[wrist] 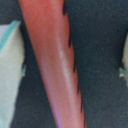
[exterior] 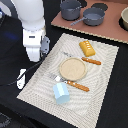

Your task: Interact with the objects in diverse but meaningful ways.

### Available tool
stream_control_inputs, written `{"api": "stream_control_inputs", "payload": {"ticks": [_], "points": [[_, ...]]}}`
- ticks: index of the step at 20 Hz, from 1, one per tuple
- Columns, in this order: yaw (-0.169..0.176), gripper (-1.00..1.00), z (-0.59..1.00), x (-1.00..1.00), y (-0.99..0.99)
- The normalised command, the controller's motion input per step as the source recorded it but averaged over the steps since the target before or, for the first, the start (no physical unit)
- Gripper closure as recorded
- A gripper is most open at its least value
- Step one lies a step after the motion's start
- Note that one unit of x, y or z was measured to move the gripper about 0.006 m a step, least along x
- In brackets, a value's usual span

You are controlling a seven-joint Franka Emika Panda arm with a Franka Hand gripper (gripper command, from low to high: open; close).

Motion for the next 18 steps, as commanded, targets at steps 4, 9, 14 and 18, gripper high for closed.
{"api": "stream_control_inputs", "payload": {"ticks": [4, 9, 14, 18], "points": [[0.042, 1.0, -0.41, -0.25, -0.07], [0.015, 1.0, 0.1, -0.17, -0.13], [-0.016, 1.0, 0.95, 0.12, -0.15], [-0.081, 1.0, 0.82, 0.38, -0.23]]}}
